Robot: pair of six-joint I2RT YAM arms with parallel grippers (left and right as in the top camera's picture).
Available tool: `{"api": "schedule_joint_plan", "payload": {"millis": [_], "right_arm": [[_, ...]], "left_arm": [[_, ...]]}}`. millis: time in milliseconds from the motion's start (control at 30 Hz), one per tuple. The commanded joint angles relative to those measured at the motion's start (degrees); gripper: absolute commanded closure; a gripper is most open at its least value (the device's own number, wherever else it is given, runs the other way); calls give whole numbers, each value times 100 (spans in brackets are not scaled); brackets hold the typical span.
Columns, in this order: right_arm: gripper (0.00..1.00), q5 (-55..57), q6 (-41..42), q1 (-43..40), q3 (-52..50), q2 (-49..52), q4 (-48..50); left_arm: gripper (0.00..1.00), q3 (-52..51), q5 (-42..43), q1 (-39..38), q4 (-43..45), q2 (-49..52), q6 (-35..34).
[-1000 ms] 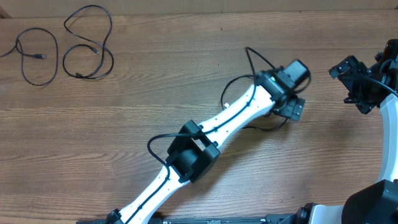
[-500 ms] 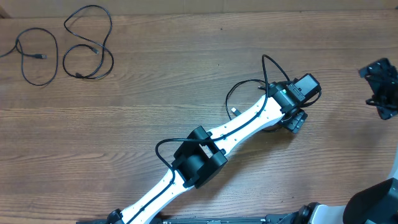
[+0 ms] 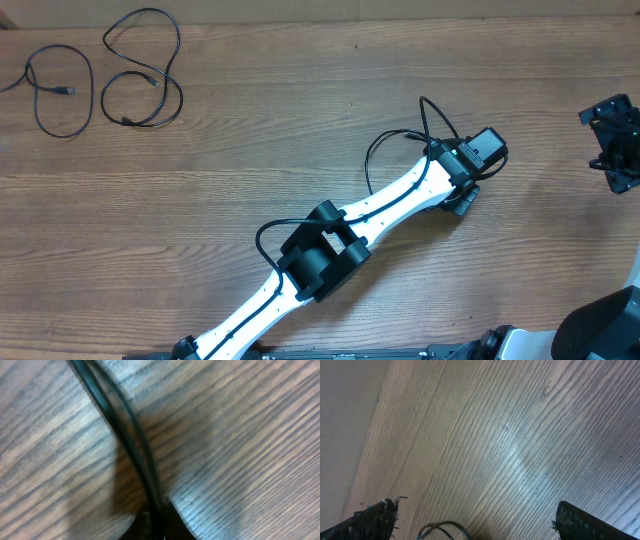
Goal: Untangle cables
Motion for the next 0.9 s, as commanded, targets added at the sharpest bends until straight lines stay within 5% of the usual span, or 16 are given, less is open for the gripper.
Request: {"api": "schedule_joint_plan", "payload": {"millis": [0, 333, 867], "right_arm": [[0, -28, 22, -13, 144, -90, -11], [0, -28, 22, -13, 144, -90, -42], [0, -31, 24, -9, 144, -90, -37]], "left_arm": [[96, -63, -39, 17, -55, 120, 20], [96, 433, -1027, 748, -1285, -717, 22], [96, 439, -1838, 3215, -2446, -3923, 55]]}}
